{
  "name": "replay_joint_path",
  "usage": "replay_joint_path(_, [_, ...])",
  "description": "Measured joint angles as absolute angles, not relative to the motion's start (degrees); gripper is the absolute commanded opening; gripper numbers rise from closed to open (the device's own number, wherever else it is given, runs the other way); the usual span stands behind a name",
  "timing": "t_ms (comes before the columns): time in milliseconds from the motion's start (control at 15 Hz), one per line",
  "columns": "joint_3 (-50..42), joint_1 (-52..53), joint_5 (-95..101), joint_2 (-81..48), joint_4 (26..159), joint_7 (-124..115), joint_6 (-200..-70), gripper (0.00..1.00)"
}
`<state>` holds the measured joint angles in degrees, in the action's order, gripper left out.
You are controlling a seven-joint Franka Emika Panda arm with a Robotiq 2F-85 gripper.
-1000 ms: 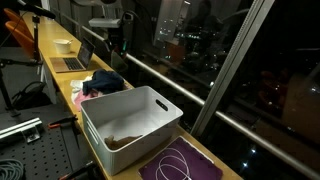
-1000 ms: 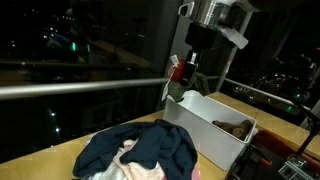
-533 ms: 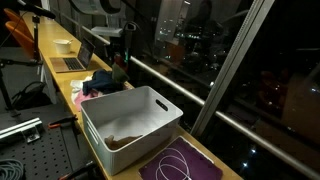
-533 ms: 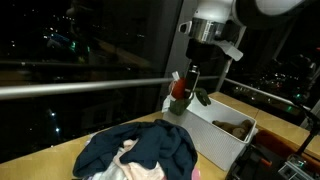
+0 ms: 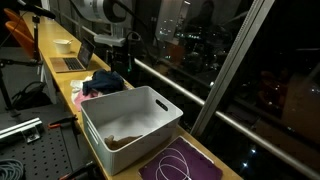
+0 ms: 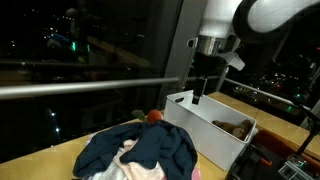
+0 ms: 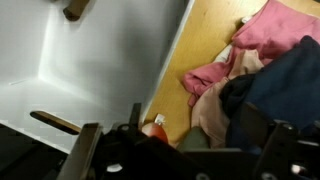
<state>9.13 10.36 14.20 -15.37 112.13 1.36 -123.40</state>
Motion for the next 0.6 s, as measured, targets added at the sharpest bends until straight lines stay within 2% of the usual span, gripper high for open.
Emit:
replay_joint_path(333, [5.17, 5.97, 14.21, -13.88, 118.05, 2.13, -125.64, 1.0])
replay_joint_path(600, [1.15, 0.97, 14.18, -13.34, 125.57, 3.74, -132.27, 1.0])
